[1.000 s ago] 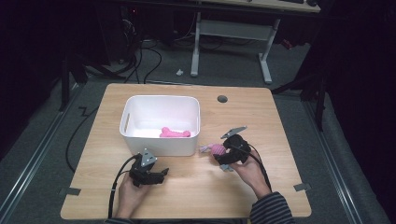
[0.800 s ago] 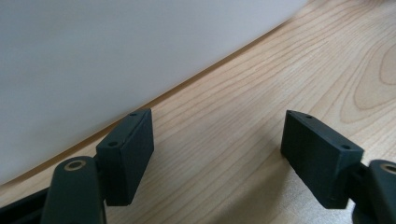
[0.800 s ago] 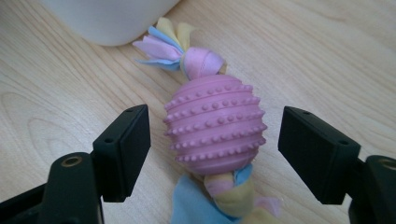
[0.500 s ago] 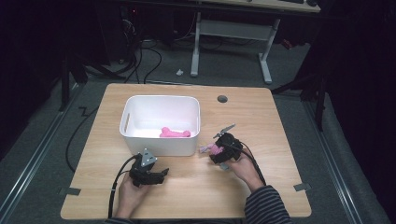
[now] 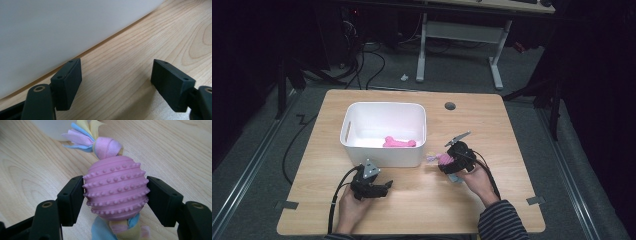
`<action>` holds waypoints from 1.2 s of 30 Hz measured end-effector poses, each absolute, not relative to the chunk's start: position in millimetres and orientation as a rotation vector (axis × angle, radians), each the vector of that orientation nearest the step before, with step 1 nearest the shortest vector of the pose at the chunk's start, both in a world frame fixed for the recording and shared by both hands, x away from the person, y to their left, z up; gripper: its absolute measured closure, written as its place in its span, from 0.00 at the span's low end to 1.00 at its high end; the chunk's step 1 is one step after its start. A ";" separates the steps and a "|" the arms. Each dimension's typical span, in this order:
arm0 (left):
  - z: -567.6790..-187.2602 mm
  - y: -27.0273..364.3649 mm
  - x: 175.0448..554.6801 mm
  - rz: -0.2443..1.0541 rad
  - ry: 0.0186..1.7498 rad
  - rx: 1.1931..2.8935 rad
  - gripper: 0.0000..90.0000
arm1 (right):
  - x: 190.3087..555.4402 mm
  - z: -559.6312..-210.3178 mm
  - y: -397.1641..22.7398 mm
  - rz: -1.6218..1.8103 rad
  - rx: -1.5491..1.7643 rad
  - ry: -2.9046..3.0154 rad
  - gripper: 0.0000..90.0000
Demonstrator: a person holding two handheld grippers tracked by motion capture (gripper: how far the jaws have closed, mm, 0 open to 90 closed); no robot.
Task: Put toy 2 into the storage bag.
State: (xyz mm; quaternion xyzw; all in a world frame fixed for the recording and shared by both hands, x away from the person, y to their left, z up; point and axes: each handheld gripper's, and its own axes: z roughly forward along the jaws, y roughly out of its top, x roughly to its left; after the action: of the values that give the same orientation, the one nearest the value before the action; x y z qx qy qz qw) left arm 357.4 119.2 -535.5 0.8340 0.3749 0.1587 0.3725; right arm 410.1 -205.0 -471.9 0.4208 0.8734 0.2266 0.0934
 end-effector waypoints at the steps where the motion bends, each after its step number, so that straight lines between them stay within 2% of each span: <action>1: -535.5 119.3 357.4 0.407 0.961 2.137 0.28 | 409.5 -470.6 -205.9 0.680 1.245 2.591 0.37; 24: -535.5 119.3 357.3 0.407 0.961 2.138 0.28 | 385.8 -423.7 -240.4 0.881 1.225 2.530 0.37; 36: -535.5 119.3 357.3 0.407 0.961 2.138 0.28 | 385.3 -388.3 -239.2 0.930 1.179 2.487 0.37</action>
State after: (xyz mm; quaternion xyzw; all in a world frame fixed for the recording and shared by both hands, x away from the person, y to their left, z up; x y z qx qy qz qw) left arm 357.3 119.3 -535.5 0.8342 0.3748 0.1588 0.3720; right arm 385.3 -239.2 -388.3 0.4030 0.8500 0.3180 0.1180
